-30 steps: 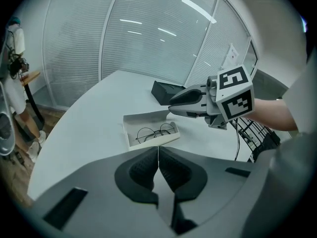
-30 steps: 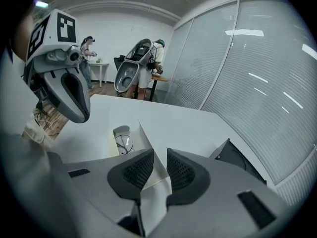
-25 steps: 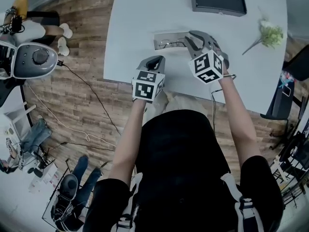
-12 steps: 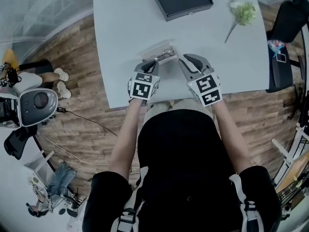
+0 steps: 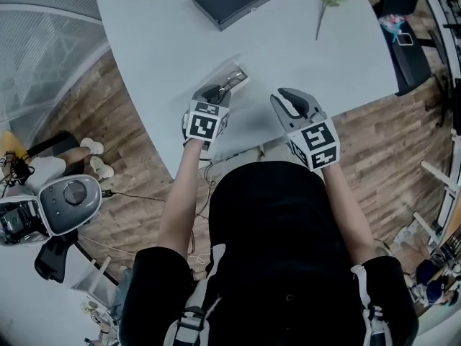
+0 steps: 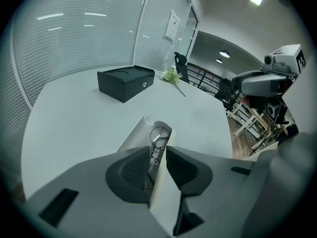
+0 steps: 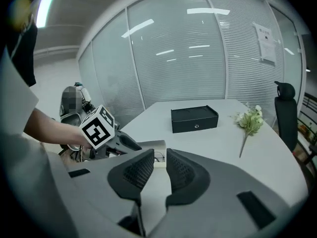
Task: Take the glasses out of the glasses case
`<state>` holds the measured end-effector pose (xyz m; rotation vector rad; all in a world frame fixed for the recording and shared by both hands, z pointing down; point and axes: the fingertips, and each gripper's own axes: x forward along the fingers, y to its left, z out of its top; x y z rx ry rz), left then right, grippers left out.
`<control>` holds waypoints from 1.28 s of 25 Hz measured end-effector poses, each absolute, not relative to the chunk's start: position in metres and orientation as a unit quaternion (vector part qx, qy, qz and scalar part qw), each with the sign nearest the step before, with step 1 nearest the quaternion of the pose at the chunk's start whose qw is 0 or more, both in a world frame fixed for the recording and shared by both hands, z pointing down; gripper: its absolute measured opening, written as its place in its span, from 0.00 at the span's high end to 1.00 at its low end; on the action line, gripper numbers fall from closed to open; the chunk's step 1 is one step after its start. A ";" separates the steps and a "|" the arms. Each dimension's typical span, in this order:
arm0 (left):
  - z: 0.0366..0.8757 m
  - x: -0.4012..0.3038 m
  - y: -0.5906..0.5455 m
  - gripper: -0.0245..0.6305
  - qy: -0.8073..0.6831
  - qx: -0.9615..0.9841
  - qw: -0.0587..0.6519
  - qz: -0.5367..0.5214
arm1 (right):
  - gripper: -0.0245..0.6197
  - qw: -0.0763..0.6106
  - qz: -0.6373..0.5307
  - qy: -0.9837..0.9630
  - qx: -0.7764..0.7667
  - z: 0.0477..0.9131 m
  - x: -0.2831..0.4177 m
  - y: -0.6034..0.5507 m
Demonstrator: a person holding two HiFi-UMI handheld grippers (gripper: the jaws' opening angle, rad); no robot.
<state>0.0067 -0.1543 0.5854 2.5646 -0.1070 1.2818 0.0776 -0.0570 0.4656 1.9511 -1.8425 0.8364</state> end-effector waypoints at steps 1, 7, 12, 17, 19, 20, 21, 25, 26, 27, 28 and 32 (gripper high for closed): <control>0.587 0.009 -0.155 0.79 -0.030 0.885 0.130 0.445 | 0.82 0.162 0.296 -0.641 0.689 0.466 0.076 -0.054; 0.599 0.015 -0.155 0.77 0.024 0.875 0.102 0.473 | 0.82 0.146 0.309 -0.614 0.711 0.475 0.066 -0.041; 0.606 0.021 -0.158 0.77 0.054 0.864 0.083 0.493 | 0.82 0.138 0.323 -0.599 0.720 0.479 0.060 -0.030; 0.617 0.027 -0.155 0.78 0.077 0.849 0.067 0.518 | 0.82 0.133 0.330 -0.585 0.728 0.482 0.069 -0.016; 0.620 0.029 -0.155 0.78 0.083 0.844 0.065 0.525 | 0.82 0.130 0.332 -0.581 0.732 0.483 0.074 -0.010; 0.622 0.030 -0.155 0.80 0.087 0.842 0.065 0.528 | 0.82 0.128 0.332 -0.579 0.734 0.484 0.077 -0.007; 0.623 0.031 -0.155 0.81 0.092 0.839 0.066 0.532 | 0.82 0.126 0.334 -0.577 0.735 0.485 0.079 -0.005; 0.627 0.034 -0.153 0.83 0.110 0.826 0.067 0.548 | 0.82 0.121 0.343 -0.572 0.735 0.492 0.086 0.002; 0.628 0.036 -0.152 0.85 0.115 0.823 0.064 0.552 | 0.82 0.120 0.344 -0.572 0.735 0.494 0.088 0.002; 0.627 0.038 -0.153 0.86 0.121 0.821 0.061 0.554 | 0.82 0.119 0.345 -0.571 0.736 0.494 0.090 0.001; 0.626 0.040 -0.153 0.87 0.125 0.820 0.057 0.556 | 0.83 0.117 0.345 -0.571 0.736 0.494 0.091 -0.001; 0.627 0.041 -0.154 0.88 0.130 0.814 0.049 0.564 | 0.83 0.110 0.344 -0.571 0.738 0.492 0.093 -0.003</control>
